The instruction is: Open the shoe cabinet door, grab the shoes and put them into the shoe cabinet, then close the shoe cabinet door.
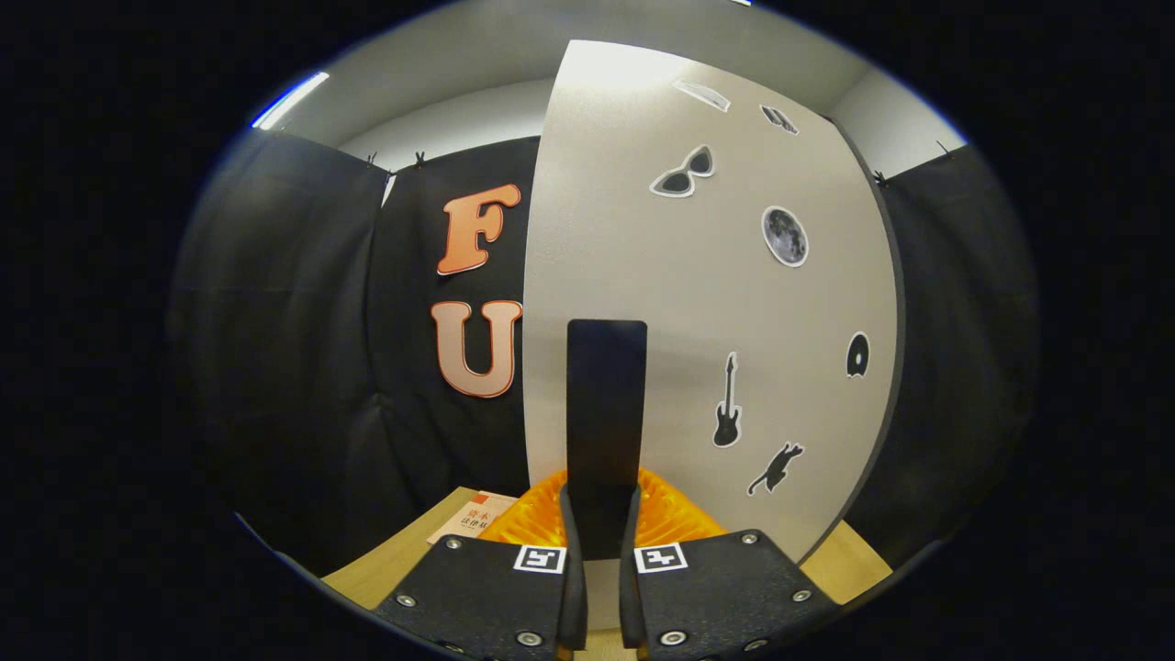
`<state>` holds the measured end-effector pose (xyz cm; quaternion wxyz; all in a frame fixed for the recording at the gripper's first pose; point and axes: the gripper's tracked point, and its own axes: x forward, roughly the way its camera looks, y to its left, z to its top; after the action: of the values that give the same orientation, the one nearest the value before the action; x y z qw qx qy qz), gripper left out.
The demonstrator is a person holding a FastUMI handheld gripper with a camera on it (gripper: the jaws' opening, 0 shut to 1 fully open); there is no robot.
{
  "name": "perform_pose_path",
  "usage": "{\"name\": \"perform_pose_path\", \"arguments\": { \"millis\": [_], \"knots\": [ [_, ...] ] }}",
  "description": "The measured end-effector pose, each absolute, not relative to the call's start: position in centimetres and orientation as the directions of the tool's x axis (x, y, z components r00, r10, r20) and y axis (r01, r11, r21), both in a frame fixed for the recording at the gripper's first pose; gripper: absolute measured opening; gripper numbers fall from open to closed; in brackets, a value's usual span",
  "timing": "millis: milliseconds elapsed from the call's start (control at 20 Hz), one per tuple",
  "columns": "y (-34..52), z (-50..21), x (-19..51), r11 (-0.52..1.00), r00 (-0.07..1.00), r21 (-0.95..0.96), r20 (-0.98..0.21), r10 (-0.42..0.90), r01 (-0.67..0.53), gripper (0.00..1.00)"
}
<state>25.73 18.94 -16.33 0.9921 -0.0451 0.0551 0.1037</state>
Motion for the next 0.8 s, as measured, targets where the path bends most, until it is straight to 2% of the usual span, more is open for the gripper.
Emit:
{"name": "perform_pose_path", "arguments": {
  "millis": [400, 800],
  "knots": [
    [14.7, -15.7, 20.6, 0.972, 0.970, -0.068, -0.118, 0.215, -0.223, 0.13],
    [7.9, -15.5, 17.1, 0.939, 0.937, -0.053, -0.114, 0.331, -0.338, 0.13]
  ]
}}
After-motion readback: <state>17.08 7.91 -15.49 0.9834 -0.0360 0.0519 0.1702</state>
